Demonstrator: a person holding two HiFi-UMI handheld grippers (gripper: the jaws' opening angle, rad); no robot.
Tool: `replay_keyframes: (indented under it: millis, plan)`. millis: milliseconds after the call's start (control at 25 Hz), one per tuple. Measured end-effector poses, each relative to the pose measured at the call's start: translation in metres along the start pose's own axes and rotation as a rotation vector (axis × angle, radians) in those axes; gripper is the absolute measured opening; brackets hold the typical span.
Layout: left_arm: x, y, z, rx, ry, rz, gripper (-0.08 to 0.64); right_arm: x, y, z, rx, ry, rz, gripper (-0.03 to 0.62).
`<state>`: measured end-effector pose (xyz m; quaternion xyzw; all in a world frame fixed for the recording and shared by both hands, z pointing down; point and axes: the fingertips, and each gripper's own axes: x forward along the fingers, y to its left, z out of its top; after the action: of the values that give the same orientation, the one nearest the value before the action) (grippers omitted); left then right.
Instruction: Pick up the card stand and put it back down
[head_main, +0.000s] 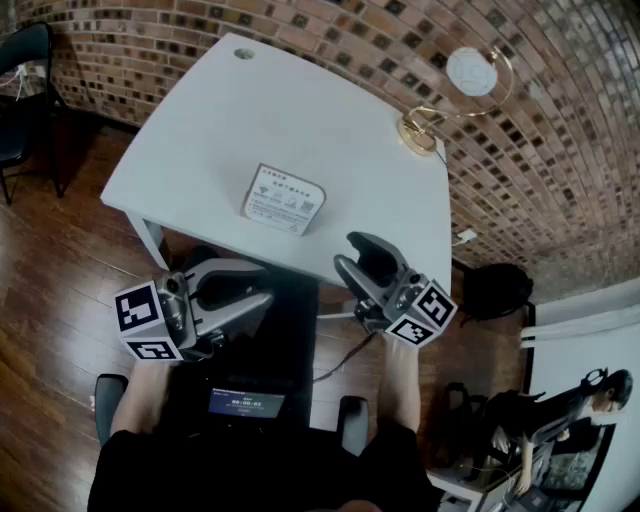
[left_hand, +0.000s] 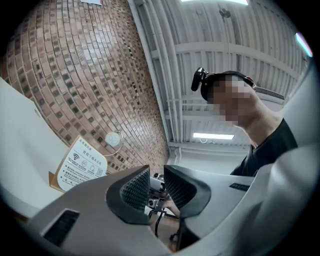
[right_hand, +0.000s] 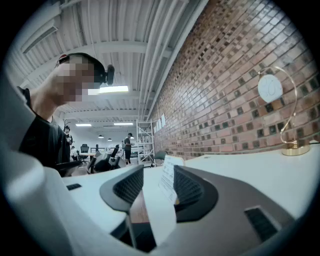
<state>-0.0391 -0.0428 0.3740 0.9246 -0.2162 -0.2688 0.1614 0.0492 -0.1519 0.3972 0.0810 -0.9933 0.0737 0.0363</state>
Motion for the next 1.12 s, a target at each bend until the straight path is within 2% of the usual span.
replay_keyframes:
  millis: [240,440,600,720,760,960,1120]
  plan:
    - [0.012,0.038,0.014,0.042,-0.041,0.0,0.072,0.063,-0.057,-0.017,0.019,0.132,0.097,0.227]
    - [0.013,0.051,0.01,0.03,-0.03,0.007,0.072,0.101,-0.041,-0.032,-0.016,0.237,0.25,0.227]
    - [0.016,0.06,0.015,0.021,-0.04,0.01,0.072,0.126,-0.03,-0.037,-0.056,0.282,0.311,0.221]
    - [0.015,0.067,0.02,0.001,-0.038,0.005,0.072,0.127,-0.029,-0.031,-0.046,0.252,0.331,0.064]
    - [0.015,0.068,0.022,-0.002,-0.041,0.002,0.072,0.125,-0.031,-0.028,-0.043,0.244,0.332,0.035]
    - [0.02,0.076,0.043,-0.016,-0.083,0.0,0.072,0.111,-0.049,-0.013,0.028,0.203,0.357,0.028]
    - [0.033,0.081,0.055,0.015,-0.055,-0.006,0.072,0.102,-0.081,0.025,0.066,0.132,0.343,0.028]
